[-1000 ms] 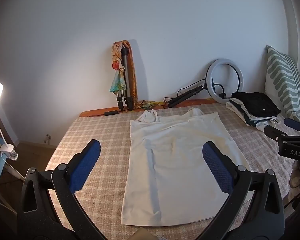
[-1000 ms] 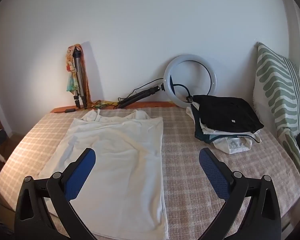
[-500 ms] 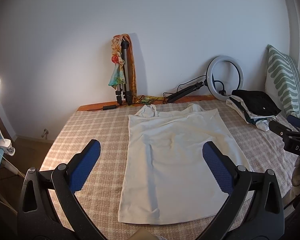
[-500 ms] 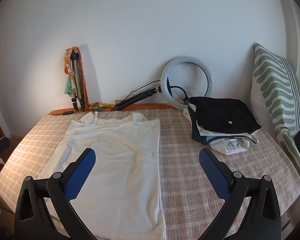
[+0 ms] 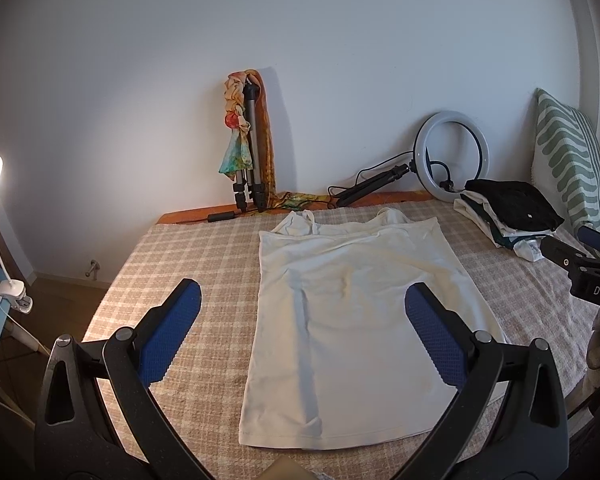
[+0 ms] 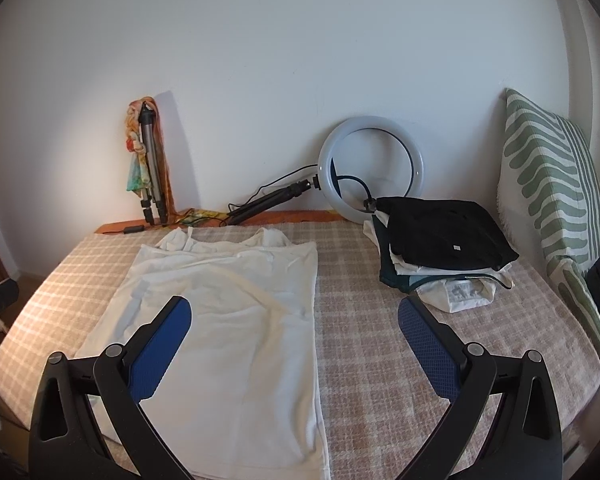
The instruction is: Fold small clothes
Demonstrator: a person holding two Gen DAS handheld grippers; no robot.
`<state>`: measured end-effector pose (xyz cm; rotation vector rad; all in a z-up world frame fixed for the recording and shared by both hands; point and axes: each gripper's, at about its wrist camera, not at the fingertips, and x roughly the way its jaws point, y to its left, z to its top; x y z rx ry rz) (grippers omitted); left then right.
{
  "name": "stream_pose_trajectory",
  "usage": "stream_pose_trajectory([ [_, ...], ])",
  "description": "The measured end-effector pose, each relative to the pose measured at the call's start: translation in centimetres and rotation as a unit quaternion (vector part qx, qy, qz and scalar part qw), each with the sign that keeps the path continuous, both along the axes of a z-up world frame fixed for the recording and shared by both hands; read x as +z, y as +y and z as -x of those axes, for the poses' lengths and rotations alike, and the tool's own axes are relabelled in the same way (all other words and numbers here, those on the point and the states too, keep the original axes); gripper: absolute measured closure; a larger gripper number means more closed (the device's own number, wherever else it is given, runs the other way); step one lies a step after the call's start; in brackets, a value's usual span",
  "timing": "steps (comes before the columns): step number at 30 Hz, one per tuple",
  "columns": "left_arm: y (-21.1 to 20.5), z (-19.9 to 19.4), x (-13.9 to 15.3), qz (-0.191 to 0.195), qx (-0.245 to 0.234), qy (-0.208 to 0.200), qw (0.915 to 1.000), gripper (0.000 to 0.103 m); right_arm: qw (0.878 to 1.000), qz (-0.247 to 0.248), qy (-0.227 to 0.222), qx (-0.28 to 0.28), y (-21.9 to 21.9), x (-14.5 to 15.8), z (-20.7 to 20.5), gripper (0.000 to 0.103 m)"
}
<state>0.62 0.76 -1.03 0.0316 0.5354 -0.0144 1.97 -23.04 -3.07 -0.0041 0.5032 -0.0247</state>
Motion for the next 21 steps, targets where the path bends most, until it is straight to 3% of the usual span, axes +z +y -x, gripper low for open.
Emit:
stream_pose_trajectory([
  [21,0.45,-0.1,-0.15,0.001,-0.001,0.001,1.0,0.0,1.0,0.004,-0.002,0.0,-0.01,0.0,0.05,0.001],
])
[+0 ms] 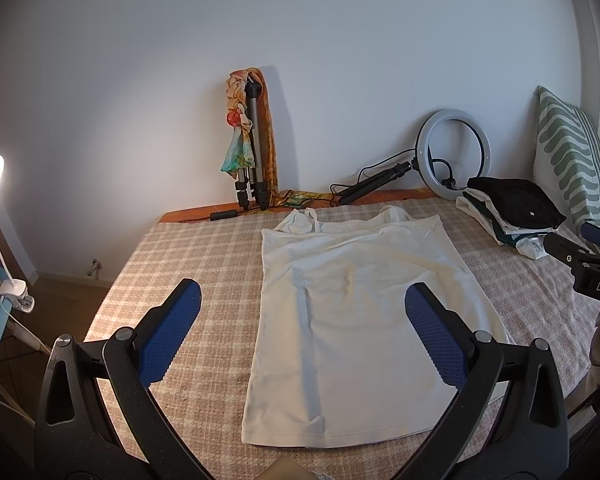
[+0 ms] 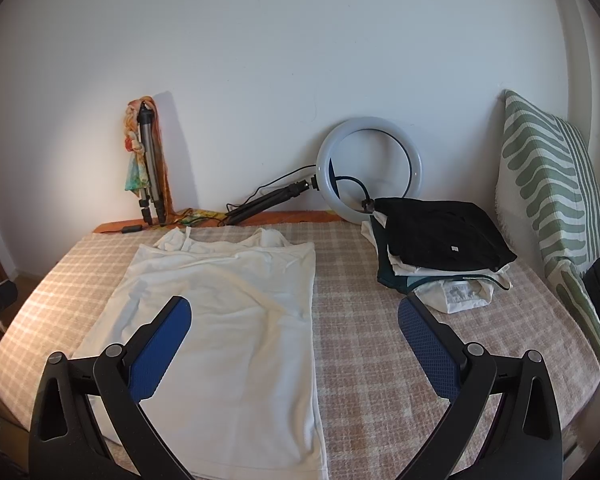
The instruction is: Fold small clothes
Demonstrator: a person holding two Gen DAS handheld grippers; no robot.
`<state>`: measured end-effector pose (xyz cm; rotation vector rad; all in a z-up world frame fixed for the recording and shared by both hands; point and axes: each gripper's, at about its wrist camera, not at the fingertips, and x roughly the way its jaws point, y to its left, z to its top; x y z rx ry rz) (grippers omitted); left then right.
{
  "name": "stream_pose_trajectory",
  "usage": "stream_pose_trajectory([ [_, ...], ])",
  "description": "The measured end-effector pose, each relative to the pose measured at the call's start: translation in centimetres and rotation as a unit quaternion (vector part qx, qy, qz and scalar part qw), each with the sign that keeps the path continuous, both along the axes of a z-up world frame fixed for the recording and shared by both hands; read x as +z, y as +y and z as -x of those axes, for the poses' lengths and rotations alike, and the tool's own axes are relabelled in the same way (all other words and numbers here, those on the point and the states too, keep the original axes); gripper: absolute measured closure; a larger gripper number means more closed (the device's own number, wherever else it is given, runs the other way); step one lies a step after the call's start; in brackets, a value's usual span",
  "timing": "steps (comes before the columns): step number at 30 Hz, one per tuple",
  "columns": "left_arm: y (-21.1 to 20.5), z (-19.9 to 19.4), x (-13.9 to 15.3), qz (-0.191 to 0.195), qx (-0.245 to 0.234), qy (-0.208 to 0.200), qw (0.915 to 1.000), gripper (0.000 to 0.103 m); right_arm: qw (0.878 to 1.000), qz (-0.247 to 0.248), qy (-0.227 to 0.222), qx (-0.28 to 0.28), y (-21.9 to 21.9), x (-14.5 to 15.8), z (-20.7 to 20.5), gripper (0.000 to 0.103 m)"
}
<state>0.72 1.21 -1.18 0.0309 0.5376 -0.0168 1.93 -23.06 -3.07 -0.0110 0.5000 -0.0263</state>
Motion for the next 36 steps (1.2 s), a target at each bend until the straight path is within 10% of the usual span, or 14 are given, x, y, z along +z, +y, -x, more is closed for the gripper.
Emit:
stream_pose_trajectory([
  [36,2.0,-0.1,-2.4,-0.027,0.025,0.036,0.9987,0.0,1.0,0.001,0.012,0.026,2.5,-0.8,-1.7,0.001],
])
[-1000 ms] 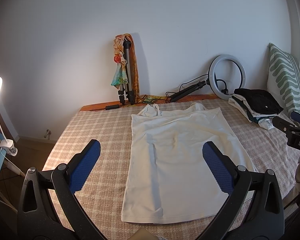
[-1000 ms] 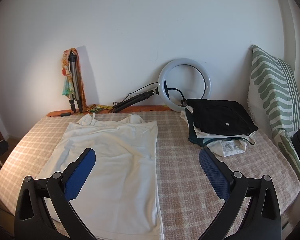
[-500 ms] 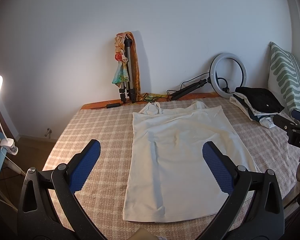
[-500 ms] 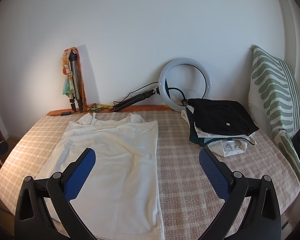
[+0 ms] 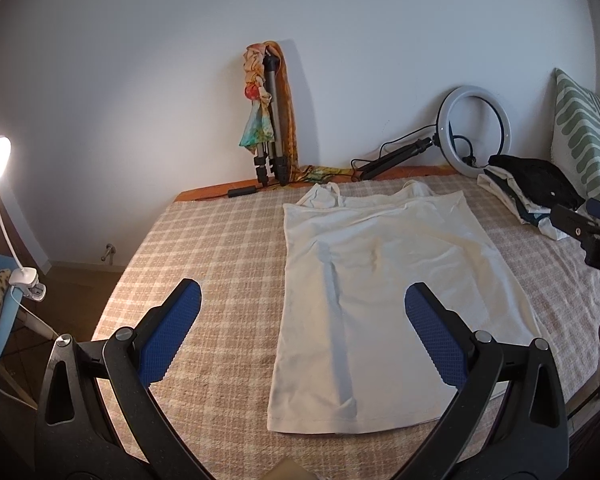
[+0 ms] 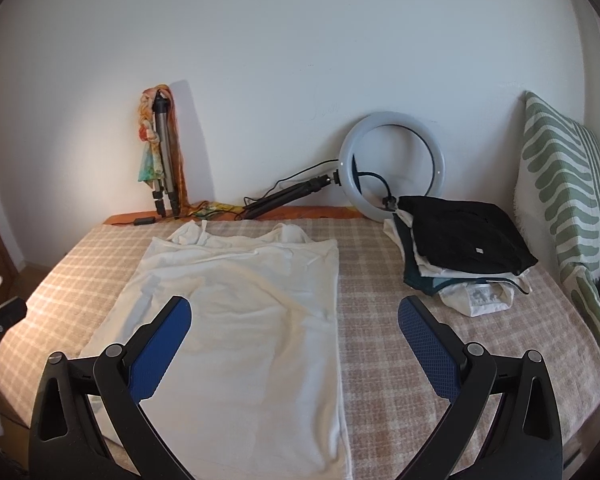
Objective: Fold small clothes
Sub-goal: 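Move the left tool to the tank top's side edge and close it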
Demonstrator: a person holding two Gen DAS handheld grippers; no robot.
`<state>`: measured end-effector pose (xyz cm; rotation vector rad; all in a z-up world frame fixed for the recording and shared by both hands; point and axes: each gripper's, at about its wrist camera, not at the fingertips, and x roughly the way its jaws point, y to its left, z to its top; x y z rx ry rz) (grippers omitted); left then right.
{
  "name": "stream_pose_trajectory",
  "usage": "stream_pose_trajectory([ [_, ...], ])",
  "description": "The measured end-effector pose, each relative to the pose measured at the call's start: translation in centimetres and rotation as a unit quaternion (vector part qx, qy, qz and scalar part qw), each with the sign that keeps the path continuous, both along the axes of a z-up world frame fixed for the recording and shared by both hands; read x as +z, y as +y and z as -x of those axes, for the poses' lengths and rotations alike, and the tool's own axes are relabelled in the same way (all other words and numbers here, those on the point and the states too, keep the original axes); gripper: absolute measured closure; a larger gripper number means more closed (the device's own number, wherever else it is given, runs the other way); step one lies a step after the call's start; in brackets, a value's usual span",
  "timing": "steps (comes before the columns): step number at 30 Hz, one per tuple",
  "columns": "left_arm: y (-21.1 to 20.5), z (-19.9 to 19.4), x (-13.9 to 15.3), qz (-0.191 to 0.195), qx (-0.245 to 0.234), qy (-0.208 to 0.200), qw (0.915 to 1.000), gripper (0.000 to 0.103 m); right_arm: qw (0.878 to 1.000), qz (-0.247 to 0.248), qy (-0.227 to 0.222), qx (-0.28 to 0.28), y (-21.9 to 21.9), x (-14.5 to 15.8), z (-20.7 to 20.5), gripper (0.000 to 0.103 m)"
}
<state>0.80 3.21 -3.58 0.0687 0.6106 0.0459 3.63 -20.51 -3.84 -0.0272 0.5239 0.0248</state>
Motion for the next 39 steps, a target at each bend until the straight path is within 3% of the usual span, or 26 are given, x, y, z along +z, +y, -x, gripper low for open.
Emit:
stream_pose_trajectory([
  [10,3.0,-0.2,-1.5,0.007,0.029,0.029,0.9991,0.0,0.999,-0.025,-0.003,0.032,3.6,-0.7,-3.2,0.001],
  [18,5.6,-0.3,-2.9,0.006,0.045,0.042,0.9981,0.001,0.996,-0.017,0.044,0.072,7.4,-1.2,-7.7,0.001],
  [21,6.7,-0.6,-3.9,0.021,0.044,0.06,0.997,0.004,0.991,-0.047,0.077,0.096,8.4,-1.5,-9.7,0.001],
  [23,7.7,-0.9,-4.8,0.051,0.04,0.081,0.9946,0.017,0.985,-0.069,0.102,0.119,9.2,-1.5,-11.3,0.001],
  [28,10.2,-1.5,-7.3,0.145,0.034,0.137,0.9793,0.044,0.975,-0.07,0.126,0.168,11.9,-1.2,-14.9,0.004],
  [31,10.8,-1.7,-8.9,0.2,0.022,0.17,0.9645,0.06,0.969,-0.072,0.147,0.187,14.0,-1.5,-17.4,0.02],
  [35,10.1,-2.2,-10.7,0.242,0.003,0.211,0.9469,0.06,0.956,-0.069,0.184,0.219,17.1,-2.6,-20.0,0.033],
  [36,9.8,-2.1,-10.9,0.242,0.0,0.217,0.9456,0.06,0.953,-0.067,0.196,0.221,17.7,-3.1,-20.7,0.041],
  [39,8.8,-2.3,-11.9,0.223,-0.008,0.233,0.9465,0.06,0.945,-0.071,0.23,0.222,19.4,-4.6,-23.0,0.045],
])
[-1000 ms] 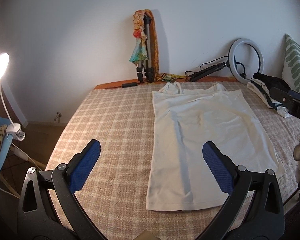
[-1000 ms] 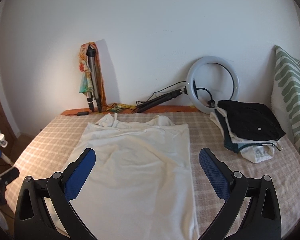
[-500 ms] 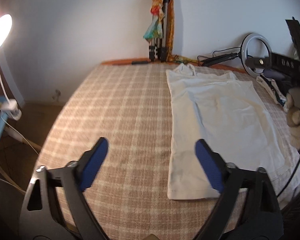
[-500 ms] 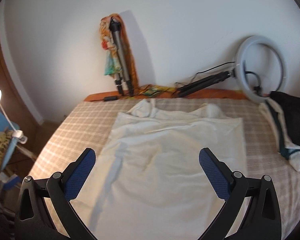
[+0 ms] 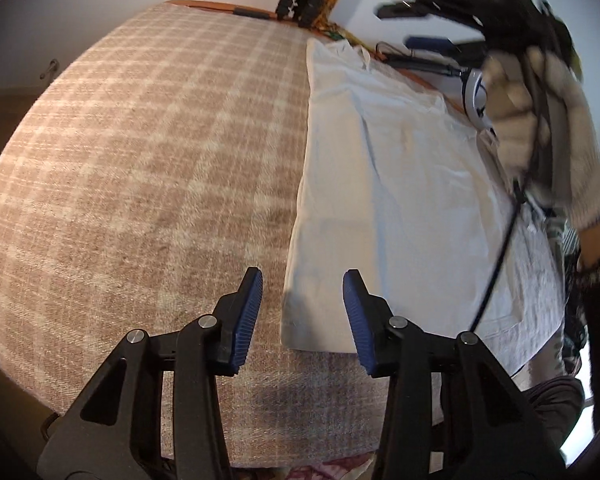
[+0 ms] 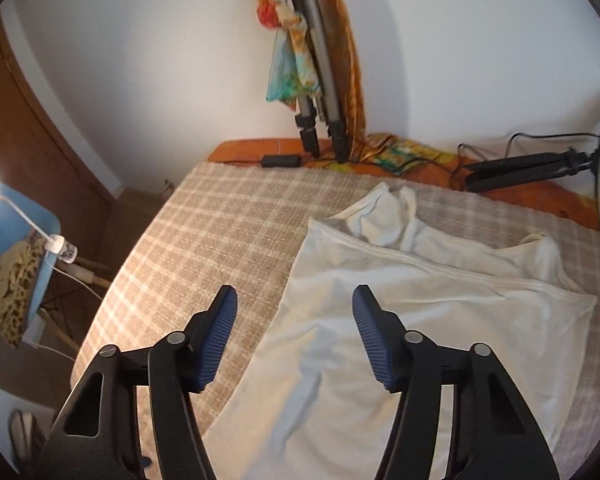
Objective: Fold small clothes
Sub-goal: 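Move the left tool to the tank top's side edge and close it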
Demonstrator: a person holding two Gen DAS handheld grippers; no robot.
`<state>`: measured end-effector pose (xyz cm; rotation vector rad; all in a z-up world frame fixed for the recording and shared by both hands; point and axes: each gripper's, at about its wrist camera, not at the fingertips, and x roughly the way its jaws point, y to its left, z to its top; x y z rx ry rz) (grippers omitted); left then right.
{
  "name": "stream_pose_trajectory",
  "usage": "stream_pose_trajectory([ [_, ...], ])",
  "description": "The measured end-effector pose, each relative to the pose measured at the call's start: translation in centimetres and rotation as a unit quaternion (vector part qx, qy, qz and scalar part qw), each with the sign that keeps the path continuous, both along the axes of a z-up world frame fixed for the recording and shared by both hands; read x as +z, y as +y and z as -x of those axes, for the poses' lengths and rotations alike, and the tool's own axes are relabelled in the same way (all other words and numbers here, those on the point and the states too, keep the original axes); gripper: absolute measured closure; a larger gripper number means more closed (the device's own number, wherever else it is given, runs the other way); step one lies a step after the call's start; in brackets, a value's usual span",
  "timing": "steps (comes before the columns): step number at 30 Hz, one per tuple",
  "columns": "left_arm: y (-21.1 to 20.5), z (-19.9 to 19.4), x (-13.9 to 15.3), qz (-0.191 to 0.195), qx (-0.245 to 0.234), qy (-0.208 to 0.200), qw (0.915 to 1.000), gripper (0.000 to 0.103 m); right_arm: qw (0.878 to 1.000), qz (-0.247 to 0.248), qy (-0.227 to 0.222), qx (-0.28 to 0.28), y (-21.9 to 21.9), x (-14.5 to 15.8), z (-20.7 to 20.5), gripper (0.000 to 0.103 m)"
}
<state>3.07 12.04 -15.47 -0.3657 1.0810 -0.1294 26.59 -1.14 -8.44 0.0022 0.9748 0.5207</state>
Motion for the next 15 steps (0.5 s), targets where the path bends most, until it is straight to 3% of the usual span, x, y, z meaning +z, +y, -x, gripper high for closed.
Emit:
stream_pose_trajectory([
  [9,0.5,-0.2,-1.8,-0.018,0.002,0.019,0.9997,0.06,0.998,0.021,0.054,-0.002,4.3,-3.7,-5.3,0.053],
  [15,0.5,-0.6,-1.9,-0.015,-0.003,0.015,0.9998,0.06,0.997,0.06,0.05,-0.004,6.8,-5.2,-7.6,0.053],
])
